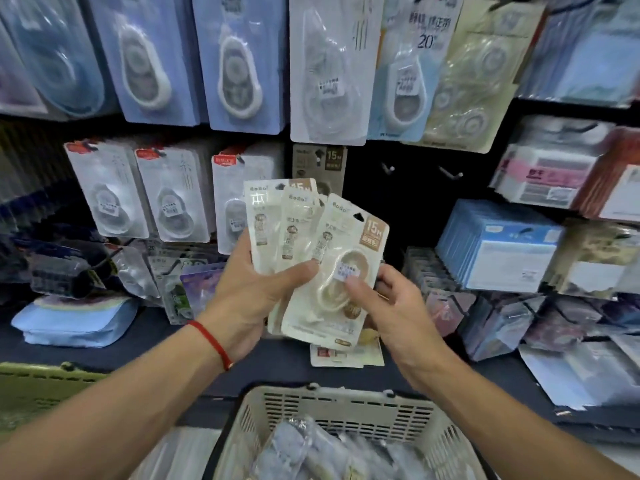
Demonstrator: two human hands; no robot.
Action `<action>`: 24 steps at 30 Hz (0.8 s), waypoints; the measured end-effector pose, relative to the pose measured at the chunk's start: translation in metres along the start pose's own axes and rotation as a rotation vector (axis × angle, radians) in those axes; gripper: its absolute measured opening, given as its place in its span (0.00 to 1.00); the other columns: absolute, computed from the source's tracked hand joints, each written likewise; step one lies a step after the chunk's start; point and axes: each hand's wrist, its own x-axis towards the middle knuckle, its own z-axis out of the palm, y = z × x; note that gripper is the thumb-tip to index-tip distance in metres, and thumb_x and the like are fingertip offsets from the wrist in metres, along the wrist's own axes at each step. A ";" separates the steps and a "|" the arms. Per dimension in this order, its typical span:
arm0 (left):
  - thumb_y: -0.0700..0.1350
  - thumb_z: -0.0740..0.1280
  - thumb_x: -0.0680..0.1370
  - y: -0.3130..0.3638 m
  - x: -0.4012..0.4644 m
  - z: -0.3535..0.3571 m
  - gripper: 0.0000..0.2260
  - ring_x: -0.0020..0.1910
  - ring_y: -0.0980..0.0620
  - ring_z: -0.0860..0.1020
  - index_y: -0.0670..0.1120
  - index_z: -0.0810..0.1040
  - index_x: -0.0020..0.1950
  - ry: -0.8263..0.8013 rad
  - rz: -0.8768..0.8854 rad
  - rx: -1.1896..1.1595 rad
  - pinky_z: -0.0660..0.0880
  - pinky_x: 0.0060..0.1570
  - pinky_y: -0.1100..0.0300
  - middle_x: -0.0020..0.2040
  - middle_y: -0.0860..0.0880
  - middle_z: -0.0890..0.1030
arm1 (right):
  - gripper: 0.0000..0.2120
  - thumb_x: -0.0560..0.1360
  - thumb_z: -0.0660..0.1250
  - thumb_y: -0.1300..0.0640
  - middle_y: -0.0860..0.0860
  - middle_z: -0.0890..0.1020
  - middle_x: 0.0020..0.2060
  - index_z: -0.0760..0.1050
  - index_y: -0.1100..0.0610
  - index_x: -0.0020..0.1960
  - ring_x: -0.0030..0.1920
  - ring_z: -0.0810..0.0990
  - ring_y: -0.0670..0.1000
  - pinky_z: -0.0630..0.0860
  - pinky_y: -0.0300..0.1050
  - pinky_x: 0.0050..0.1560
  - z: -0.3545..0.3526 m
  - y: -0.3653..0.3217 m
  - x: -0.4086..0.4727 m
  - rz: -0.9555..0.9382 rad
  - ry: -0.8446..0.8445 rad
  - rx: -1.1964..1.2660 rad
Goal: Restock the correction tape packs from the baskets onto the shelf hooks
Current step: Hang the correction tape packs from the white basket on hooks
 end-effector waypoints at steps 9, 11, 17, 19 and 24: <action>0.44 0.83 0.67 0.021 0.005 -0.021 0.31 0.57 0.52 0.86 0.53 0.77 0.66 0.189 0.259 0.093 0.84 0.50 0.57 0.59 0.53 0.87 | 0.17 0.76 0.73 0.52 0.52 0.88 0.55 0.78 0.51 0.63 0.54 0.88 0.55 0.85 0.52 0.50 0.011 -0.030 0.032 -0.178 0.059 -0.017; 0.40 0.82 0.70 0.029 0.003 -0.030 0.29 0.56 0.58 0.85 0.56 0.75 0.66 0.268 0.392 0.205 0.83 0.48 0.64 0.59 0.58 0.85 | 0.15 0.73 0.71 0.52 0.48 0.88 0.52 0.78 0.49 0.59 0.52 0.88 0.51 0.84 0.45 0.47 0.018 -0.040 0.046 -0.258 0.116 -0.117; 0.39 0.81 0.71 0.036 0.002 -0.049 0.29 0.60 0.59 0.84 0.55 0.74 0.67 0.356 0.523 0.300 0.82 0.51 0.66 0.62 0.59 0.83 | 0.10 0.80 0.73 0.51 0.41 0.87 0.53 0.78 0.45 0.59 0.52 0.86 0.43 0.81 0.47 0.52 0.040 -0.042 0.075 -0.273 0.143 -0.226; 0.40 0.82 0.71 0.036 0.001 -0.053 0.28 0.60 0.59 0.84 0.56 0.74 0.66 0.362 0.522 0.311 0.82 0.51 0.66 0.62 0.60 0.83 | 0.10 0.80 0.72 0.50 0.42 0.87 0.53 0.79 0.46 0.61 0.52 0.87 0.43 0.81 0.47 0.52 0.043 -0.039 0.077 -0.275 0.152 -0.216; 0.44 0.82 0.71 0.037 0.001 -0.060 0.28 0.61 0.55 0.84 0.57 0.74 0.66 0.385 0.501 0.310 0.84 0.55 0.51 0.62 0.57 0.84 | 0.16 0.78 0.73 0.42 0.44 0.88 0.50 0.78 0.47 0.62 0.49 0.87 0.44 0.84 0.49 0.49 0.048 -0.032 0.081 -0.251 0.271 -0.257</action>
